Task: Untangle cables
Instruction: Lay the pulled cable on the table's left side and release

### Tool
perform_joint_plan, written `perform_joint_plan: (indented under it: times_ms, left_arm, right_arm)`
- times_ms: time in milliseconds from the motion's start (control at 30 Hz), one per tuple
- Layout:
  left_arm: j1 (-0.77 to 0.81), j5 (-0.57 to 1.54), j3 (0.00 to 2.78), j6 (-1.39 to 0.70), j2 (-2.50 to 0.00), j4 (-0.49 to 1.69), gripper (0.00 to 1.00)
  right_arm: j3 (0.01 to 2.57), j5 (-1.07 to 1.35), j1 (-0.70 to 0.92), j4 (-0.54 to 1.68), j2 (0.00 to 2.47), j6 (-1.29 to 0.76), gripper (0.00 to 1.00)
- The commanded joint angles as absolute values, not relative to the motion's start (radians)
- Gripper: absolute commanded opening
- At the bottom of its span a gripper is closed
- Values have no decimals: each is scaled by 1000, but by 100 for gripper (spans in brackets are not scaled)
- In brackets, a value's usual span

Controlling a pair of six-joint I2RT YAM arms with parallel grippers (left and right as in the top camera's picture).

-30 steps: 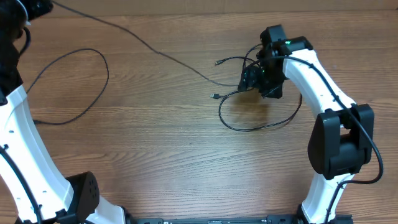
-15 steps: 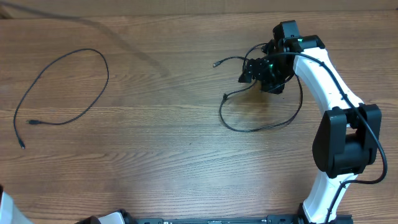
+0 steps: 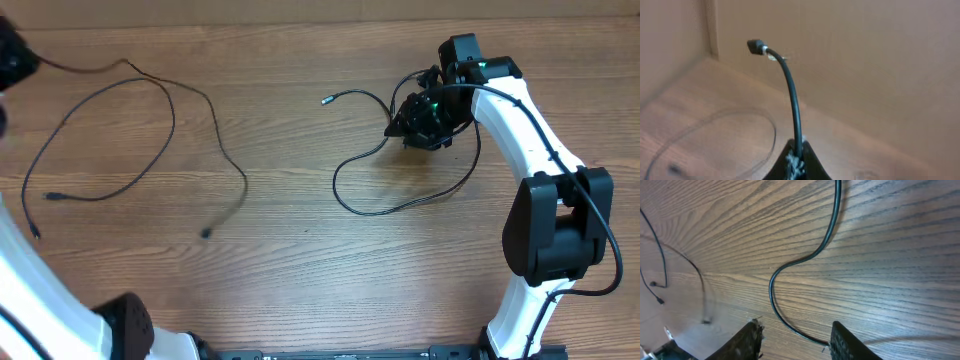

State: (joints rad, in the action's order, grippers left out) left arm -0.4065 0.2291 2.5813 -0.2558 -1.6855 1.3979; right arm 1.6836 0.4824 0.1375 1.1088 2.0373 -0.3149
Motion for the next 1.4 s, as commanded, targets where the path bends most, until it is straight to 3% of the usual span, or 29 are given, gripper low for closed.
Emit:
perform_joint_plan:
  times_ms: [0,233,433,667,967,1200,1367]
  left_arm:
    - [-388,282,2582,-170,-1767,1470,4]
    - [-379,252,2582,-161,-1859,1508,4]
    - [-450,-31,2582,-346,-1849,1509,4]
    - [-714,-21,2582,-527,-1803,1472,4]
    - [-911,-13,2582,-540,-1579,1238,4]
    - [-936,-205,2582,-545,-1483,1099,4]
    - [-934,-113,2580,-545,-1552,1192,4]
  right_arm:
    - [1714,472,137,1108,2006,-314,45]
    - [1714,471,137,1114,2006,-306,48]
    - [1714,445,137,1132,2006,-306,48]
    - [1714,438,137,1139,2006,-297,49]
    - [1714,438,137,1161,2006,-282,49]
    - [1714,438,137,1185,2006,-257,49]
    - [1714,439,137,1187,2006,-257,49]
